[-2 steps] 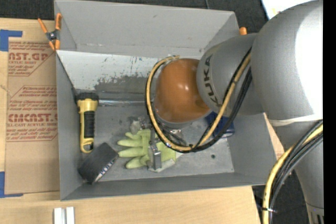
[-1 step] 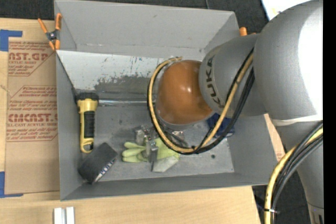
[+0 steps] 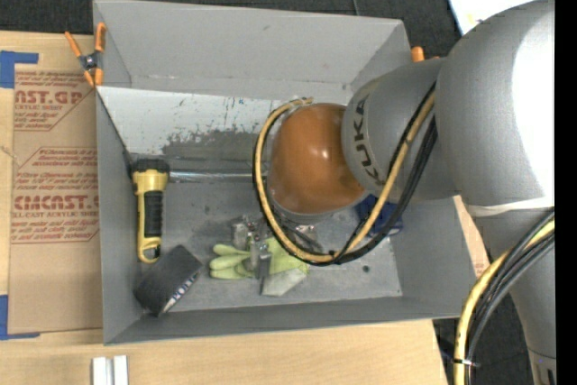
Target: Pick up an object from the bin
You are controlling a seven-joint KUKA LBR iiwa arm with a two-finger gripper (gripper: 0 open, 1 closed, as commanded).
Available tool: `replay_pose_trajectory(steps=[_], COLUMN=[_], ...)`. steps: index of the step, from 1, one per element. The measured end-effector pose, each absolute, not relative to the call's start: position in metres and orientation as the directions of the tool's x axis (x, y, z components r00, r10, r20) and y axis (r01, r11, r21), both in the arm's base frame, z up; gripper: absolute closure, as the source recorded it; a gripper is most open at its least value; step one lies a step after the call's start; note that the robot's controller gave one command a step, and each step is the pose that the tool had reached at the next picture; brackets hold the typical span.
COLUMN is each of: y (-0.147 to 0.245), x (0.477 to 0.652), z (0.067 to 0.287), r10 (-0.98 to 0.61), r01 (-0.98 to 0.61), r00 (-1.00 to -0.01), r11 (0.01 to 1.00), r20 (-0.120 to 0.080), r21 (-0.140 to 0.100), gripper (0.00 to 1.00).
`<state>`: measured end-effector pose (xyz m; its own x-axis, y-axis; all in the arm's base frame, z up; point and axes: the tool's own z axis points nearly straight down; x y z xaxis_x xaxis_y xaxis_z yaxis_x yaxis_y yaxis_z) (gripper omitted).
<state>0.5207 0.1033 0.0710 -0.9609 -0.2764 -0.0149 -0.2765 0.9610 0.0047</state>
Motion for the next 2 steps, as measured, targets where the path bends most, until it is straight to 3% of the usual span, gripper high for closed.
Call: replay_pose_trajectory(steps=[1, 2], y=[0.103, 0.103], x=[0.520, 0.517], z=[0.090, 0.123], r10=[-0.277, -0.277], r01=[-0.277, -0.277], r00=[-0.961, -0.961], r11=[0.961, 0.961], r20=[-0.012, -0.004], r21=[0.005, 0.005], gripper=[1.00, 1.00])
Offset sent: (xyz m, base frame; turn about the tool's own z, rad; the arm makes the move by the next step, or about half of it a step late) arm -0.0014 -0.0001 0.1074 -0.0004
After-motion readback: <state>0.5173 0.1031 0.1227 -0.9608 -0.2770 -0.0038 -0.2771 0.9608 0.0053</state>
